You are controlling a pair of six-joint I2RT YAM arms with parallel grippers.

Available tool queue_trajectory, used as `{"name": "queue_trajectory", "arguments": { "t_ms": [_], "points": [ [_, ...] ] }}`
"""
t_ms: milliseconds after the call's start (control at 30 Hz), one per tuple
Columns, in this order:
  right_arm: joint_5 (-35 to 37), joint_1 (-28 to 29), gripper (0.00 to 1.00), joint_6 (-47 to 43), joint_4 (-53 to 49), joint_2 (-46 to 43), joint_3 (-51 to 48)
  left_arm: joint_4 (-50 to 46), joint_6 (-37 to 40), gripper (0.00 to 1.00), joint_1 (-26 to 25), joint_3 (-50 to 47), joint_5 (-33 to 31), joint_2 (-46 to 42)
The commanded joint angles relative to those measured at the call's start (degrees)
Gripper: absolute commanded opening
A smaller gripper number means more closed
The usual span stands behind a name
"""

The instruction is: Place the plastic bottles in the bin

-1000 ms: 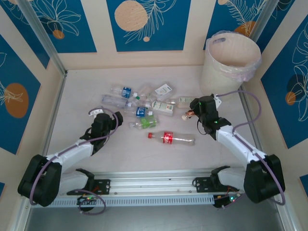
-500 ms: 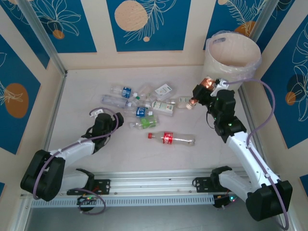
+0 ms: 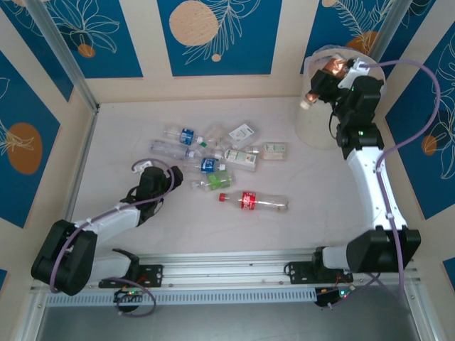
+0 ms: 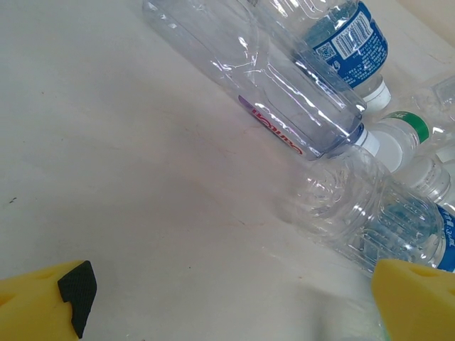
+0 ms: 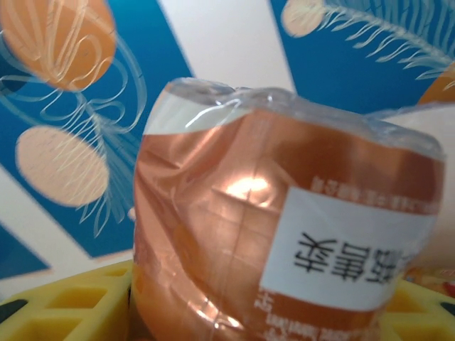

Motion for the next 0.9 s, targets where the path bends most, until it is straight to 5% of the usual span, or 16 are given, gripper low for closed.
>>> {"name": "queue_trajectory", "arguments": {
  "t_ms": [0, 200, 500, 800, 867],
  "points": [
    [7.2, -1.9, 0.06, 3.1, 1.7, 4.6, 5.1, -0.5, -0.9, 1.0, 1.1, 0.2, 0.3, -1.4],
    [15.1, -3.7, 0.06, 7.2, 2.4, 14.5, 12.7, -1.0, -1.7, 1.0, 1.2, -1.0, 0.0, -3.2],
    [27.7, -4.1, 0.19, 1.3, -6.1, 24.2, 24.1, -2.0, -1.1, 1.0, 1.7, -3.3, -2.1, -7.0],
    [22.9, -6.8, 0.39, 11.1, -17.3, 36.7, 39.6, -1.8, -1.4, 1.0, 2.0, -3.8, -2.6, -7.3],
    [23.0, -7.1, 0.53, 16.6, -20.3, 39.9, 44.5, -1.9, -1.8, 1.0, 2.1, -3.9, -2.5, -7.1]
  ]
}}
